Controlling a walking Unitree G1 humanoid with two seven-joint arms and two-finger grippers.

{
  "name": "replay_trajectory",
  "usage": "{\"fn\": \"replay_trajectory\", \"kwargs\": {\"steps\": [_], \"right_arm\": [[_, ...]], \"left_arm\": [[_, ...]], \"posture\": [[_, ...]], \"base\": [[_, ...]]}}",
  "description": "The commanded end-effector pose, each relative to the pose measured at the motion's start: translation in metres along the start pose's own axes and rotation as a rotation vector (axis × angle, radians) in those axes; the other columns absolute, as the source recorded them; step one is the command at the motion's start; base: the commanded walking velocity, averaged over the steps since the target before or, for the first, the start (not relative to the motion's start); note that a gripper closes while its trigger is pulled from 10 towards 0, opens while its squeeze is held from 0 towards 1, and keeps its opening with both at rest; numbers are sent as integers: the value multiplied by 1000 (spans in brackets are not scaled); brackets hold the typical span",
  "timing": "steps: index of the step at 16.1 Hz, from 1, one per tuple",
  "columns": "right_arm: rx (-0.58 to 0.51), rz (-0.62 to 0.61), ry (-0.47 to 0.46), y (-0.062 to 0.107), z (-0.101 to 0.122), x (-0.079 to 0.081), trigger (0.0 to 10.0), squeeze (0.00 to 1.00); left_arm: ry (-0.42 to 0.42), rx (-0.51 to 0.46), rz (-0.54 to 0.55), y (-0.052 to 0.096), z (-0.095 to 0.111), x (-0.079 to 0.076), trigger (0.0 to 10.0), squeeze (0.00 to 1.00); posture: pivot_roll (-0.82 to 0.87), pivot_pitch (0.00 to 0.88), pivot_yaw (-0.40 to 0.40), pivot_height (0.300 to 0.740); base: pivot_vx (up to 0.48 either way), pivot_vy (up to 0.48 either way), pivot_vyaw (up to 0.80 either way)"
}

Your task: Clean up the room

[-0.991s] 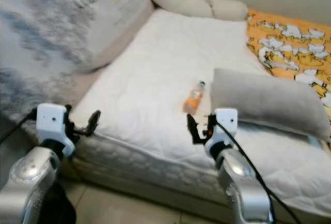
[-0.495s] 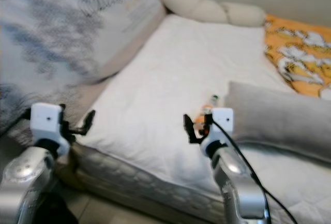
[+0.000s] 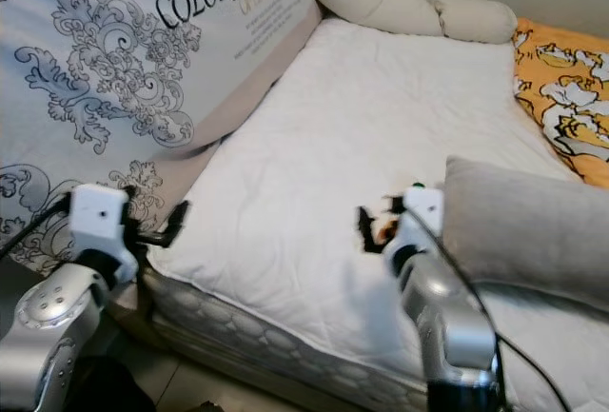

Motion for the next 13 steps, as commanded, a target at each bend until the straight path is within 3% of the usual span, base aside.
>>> {"fn": "replay_trajectory", "kwargs": {"steps": [1,3,4,5,9,13], "right_arm": [[24,-28,3,-2,-1,-4,10000,1000],[110,-101,67,-33,5,-15,10000,1000],[111,-114,86,-41,9,-16,10000,1000],[117,-120,102,-50,13,-18,10000,1000],[129,-180,93,-76,31,-35,10000,1000],[144,-231,123,-83,36,-50,10000,1000]], "left_arm": [[-13,7,-19,0,1,-1,10000,0],[-65,30,-113,-2,3,-6,10000,0],[-56,32,-146,-3,4,-8,10000,267],[-56,32,-180,-4,5,-10,10000,1000],[-110,48,-276,-5,12,-13,10000,1000],[-123,96,-351,9,10,-19,10000,1000]], "posture": [[36,0,5,740],[43,0,15,740],[48,0,17,740],[54,0,19,740],[74,0,24,740],[103,0,7,740]], "base": [[0,0,0],[0,0,0],[0,0,0],[0,0,0],[0,0,0],[0,0,0]]}}
Point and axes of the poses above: a point about 5 cm out from each wrist's last joint towards the gripper, its own y axis pointing back from the gripper into the wrist, its own z axis along the axis of the wrist's last joint, x = y × z, the point moved 4 cm from there along -y, pointing out of the wrist towards the gripper, and after that the axes turned 1 degree about y, right-handed, at the moved point
